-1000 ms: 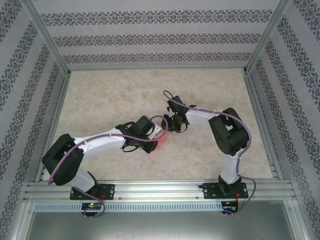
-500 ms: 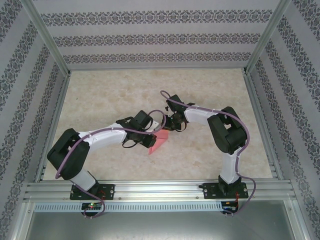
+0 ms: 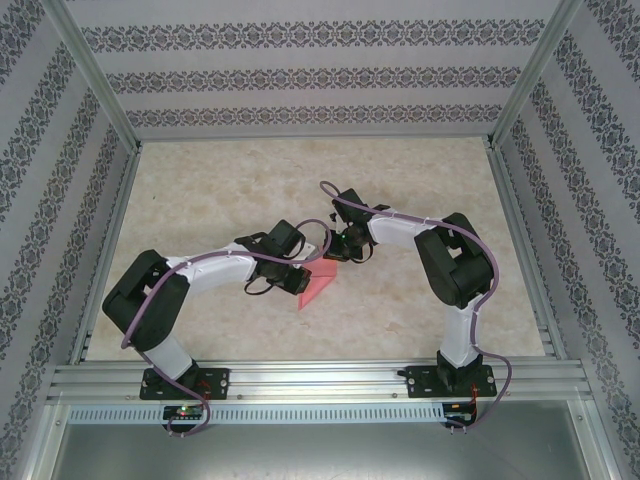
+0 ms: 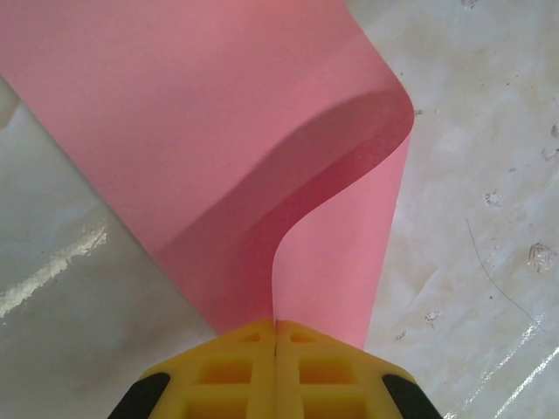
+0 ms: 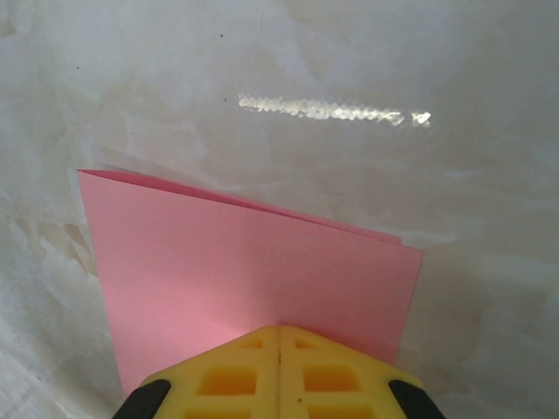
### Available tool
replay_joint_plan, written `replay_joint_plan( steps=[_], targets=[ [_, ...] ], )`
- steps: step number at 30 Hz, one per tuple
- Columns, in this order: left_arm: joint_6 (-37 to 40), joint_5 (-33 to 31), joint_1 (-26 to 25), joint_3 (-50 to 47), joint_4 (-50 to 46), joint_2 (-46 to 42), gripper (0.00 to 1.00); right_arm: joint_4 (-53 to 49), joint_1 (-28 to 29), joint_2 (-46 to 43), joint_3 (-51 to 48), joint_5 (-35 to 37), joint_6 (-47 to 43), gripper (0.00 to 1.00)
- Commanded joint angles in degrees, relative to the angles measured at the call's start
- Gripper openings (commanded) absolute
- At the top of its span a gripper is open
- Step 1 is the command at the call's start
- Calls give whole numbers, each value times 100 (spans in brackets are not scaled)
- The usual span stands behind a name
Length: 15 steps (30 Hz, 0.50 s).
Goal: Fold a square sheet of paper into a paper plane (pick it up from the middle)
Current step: Third fold the triangle at the center of the table.
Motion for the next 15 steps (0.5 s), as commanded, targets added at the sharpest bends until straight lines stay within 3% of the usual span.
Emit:
replay_joint_plan(
  steps=[1,15],
  targets=[
    [64,-76,116,128,66,69,0,-112,52,147,51,153,-63,6],
    [172,-100,171,197,155,236,1,-44,53,131,-39,153,-3,7]
  ],
)
